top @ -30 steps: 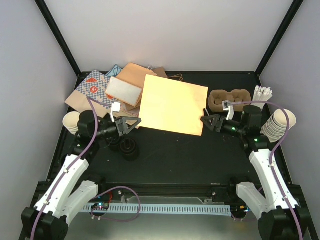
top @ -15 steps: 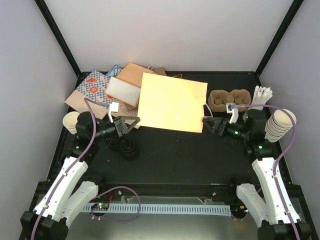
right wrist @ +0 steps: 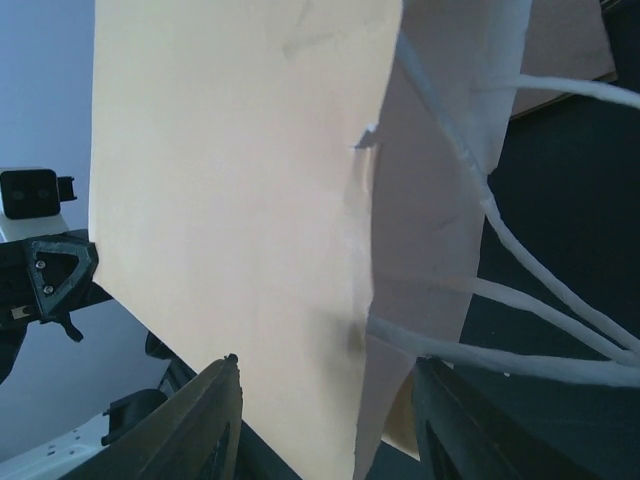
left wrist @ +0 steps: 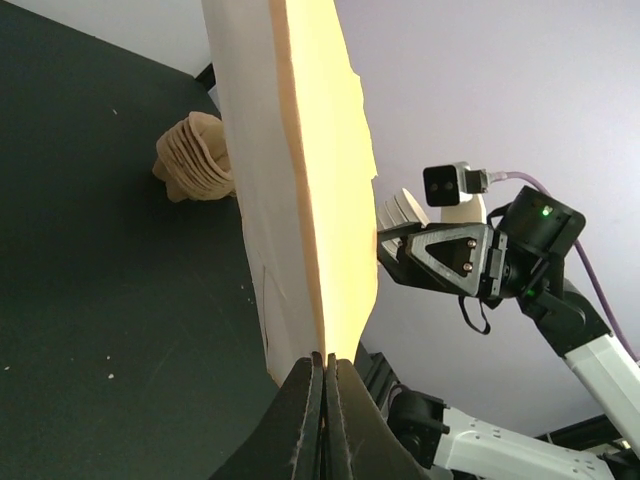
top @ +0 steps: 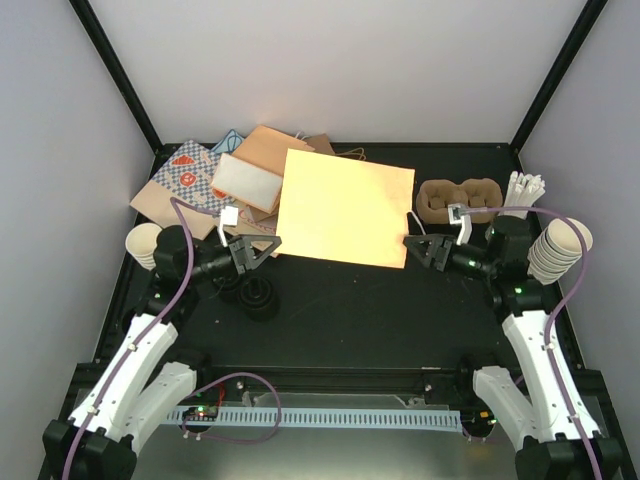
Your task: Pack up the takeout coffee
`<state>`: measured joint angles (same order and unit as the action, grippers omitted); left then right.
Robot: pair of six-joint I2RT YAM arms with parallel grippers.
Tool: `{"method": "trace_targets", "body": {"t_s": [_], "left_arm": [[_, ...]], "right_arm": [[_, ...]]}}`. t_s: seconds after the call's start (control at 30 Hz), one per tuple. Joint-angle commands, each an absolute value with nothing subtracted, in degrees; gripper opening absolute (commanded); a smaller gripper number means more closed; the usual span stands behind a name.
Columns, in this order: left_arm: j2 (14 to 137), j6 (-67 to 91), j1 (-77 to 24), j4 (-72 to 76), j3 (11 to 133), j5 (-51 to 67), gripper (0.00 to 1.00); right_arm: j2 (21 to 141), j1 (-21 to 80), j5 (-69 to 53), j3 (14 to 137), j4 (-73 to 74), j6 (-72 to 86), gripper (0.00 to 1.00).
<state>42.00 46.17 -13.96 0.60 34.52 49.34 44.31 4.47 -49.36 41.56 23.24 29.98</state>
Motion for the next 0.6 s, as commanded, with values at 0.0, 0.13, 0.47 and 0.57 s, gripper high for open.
{"method": "trace_targets", "body": {"t_s": [0.0, 0.13, 0.47, 0.57], "left_arm": [[41.12, 47.78, -13.79, 4.64, 34.98, 50.90, 0.01], [40.54, 48.44, -13.78, 5.30, 34.98, 50.89, 0.02], [41.36, 49.43, -13.80, 7.12, 34.15, 51.22, 0.02], [41.71, 49.50, -13.88, 7.55, 33.85, 51.29, 0.01]], "right_arm": [[45.47, 4.67, -51.75, 41.18, 21.53, 30.56, 0.50], [45.94, 4.66, -52.88, 40.30, 20.37, 31.04, 0.50], [47.41, 4.72, -57.73, 39.02, 14.82, 34.66, 0.42], [48.51, 4.78, -58.87, 39.60, 14.41, 35.05, 0.31]]}}
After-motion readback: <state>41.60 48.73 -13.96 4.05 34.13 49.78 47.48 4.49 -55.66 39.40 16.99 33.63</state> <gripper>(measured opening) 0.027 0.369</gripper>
